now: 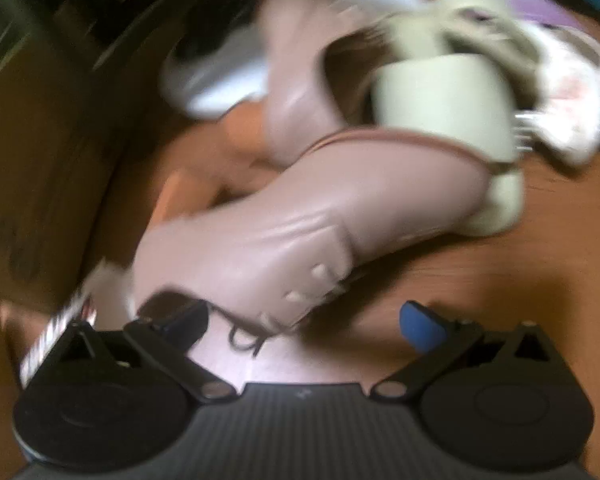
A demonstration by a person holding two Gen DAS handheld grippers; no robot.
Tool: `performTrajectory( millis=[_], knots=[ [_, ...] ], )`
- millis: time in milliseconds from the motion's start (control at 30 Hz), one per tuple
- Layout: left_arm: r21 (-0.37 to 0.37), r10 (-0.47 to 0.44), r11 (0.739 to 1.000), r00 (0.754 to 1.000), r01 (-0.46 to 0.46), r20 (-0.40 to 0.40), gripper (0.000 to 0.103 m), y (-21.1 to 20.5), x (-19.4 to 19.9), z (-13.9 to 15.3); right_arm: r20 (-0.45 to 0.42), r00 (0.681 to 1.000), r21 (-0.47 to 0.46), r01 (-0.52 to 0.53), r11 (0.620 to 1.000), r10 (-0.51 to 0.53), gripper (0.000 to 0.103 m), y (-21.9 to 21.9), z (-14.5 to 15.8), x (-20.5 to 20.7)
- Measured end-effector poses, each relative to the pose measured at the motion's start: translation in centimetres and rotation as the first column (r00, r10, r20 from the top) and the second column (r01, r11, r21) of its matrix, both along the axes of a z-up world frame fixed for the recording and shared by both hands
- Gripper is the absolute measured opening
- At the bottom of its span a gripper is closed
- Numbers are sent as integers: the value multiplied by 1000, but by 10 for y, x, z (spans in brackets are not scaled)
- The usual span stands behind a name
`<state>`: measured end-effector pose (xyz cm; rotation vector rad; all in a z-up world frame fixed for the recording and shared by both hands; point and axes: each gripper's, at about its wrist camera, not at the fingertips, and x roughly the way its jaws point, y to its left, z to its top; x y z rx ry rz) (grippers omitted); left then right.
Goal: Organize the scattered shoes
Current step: 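Lower the left gripper onto a beige lace-up shoe and close it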
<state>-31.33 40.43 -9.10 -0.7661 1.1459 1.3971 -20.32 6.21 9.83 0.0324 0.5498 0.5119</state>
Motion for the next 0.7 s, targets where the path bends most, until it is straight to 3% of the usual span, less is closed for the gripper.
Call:
performTrajectory(
  millis=[67,167,300,533,633,700],
  knots=[
    [-15,41,999,999,-41,-9,102,6,-1,-5,-13,1000,-4,2,1000,-2,103,1,-2,-1],
    [27,4,1000,998,-2,-66,102,12,8,-10,-12,1000,-9,3,1000,-3,103,-2,-3,2],
    [32,59,998,998,-59,8,102,26,0,-10,-25,1000,-7,17,1000,-17,103,-6,-6,2],
    [-16,127,992,990,-126,59,102,39,-11,-17,-57,998,0,34,999,-34,103,-15,-10,10],
    [4,103,995,991,-104,89,89,35,-10,-10,-64,997,6,39,999,-39,103,-18,-11,10],
    [46,71,996,991,-76,112,73,29,-12,-2,-67,997,11,43,999,-42,103,-20,-11,10]
  ],
)
